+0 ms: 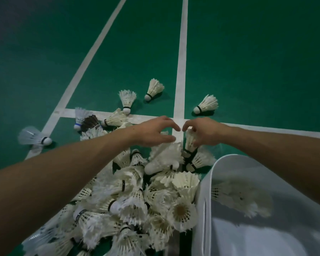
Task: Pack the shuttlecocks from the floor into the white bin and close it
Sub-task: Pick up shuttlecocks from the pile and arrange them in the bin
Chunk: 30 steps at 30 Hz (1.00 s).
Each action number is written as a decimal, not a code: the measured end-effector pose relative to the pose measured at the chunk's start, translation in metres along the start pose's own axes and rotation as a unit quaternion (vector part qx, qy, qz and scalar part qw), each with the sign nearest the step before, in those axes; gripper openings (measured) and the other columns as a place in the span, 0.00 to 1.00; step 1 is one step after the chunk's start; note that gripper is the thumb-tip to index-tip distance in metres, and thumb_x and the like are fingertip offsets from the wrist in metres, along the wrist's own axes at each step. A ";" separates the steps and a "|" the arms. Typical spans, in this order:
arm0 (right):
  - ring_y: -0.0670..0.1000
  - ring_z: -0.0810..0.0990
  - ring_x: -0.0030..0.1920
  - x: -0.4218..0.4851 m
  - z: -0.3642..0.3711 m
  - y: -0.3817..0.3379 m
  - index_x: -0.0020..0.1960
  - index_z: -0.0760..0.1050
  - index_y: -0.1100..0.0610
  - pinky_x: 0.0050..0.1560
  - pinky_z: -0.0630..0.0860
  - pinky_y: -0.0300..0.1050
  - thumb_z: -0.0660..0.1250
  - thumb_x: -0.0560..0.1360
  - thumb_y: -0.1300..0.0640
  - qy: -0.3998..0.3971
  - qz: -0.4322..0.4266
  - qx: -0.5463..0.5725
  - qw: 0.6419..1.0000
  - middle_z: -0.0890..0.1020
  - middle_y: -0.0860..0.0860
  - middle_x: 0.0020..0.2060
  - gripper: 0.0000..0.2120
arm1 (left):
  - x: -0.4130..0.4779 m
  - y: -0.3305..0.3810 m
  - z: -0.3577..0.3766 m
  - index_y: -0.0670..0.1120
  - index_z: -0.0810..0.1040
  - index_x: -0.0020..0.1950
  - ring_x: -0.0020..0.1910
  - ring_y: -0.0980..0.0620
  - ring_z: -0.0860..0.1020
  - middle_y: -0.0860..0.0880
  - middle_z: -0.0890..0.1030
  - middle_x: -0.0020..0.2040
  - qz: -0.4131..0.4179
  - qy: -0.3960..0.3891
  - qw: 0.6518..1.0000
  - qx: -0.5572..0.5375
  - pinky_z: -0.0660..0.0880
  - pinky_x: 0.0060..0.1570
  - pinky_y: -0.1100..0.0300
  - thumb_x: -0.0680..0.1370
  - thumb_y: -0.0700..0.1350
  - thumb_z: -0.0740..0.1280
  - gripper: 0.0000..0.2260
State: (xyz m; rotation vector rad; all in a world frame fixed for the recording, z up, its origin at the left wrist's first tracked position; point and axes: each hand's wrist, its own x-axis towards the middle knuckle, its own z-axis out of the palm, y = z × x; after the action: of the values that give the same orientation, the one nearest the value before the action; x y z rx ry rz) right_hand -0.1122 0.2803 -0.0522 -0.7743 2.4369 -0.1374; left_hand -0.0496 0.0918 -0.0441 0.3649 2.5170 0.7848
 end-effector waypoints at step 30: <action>0.50 0.73 0.44 -0.036 -0.029 0.021 0.64 0.76 0.53 0.43 0.67 0.37 0.72 0.70 0.63 0.159 0.008 0.120 0.980 0.76 0.50 0.48 0.23 | 0.008 -0.011 -0.022 0.49 0.74 0.39 0.42 0.58 0.77 0.55 0.78 0.39 -0.029 0.010 0.999 0.010 0.75 0.50 0.57 0.77 0.39 0.66 0.08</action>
State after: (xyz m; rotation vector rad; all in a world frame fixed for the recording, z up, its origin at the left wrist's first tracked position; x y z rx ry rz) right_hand -0.1145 0.3160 -0.0158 -0.6654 2.6552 -0.5787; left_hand -0.0690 0.0762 -0.0380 0.2913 2.5446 0.7442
